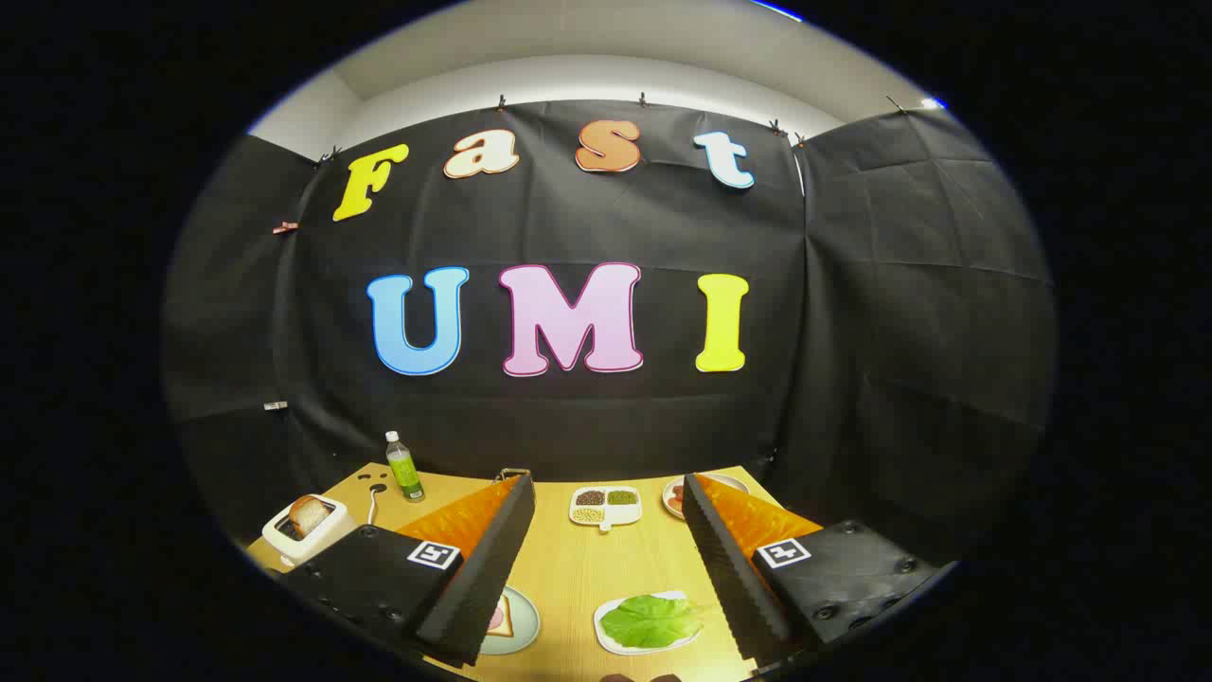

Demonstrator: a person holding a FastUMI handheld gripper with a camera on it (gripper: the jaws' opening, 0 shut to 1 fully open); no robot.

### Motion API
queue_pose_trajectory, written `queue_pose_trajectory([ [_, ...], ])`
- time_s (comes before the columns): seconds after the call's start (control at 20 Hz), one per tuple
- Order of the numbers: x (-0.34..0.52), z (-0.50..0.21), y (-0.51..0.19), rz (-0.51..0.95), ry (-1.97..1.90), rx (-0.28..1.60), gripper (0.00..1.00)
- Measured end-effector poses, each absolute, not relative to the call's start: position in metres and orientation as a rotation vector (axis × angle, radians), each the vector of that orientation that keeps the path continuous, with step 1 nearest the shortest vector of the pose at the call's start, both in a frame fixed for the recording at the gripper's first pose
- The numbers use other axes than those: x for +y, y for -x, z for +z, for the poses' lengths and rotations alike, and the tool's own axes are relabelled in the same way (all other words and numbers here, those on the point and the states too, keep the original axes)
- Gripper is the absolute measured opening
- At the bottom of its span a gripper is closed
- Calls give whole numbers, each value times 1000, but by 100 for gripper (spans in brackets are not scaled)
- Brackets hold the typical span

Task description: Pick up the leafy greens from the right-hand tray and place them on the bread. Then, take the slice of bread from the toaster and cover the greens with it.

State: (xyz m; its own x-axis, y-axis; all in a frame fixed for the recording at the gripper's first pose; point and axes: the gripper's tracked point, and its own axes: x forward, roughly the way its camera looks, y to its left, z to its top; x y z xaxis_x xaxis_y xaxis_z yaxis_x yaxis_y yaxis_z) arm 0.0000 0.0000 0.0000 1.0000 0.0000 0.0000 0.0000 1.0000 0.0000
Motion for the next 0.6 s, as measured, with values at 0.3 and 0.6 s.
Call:
queue_pose_trajectory([
  [0.3, -10, -4, -5, 0, -16, 14, 98],
  [0.6, -9, -11, -7, 9, -28, 37, 98],
])
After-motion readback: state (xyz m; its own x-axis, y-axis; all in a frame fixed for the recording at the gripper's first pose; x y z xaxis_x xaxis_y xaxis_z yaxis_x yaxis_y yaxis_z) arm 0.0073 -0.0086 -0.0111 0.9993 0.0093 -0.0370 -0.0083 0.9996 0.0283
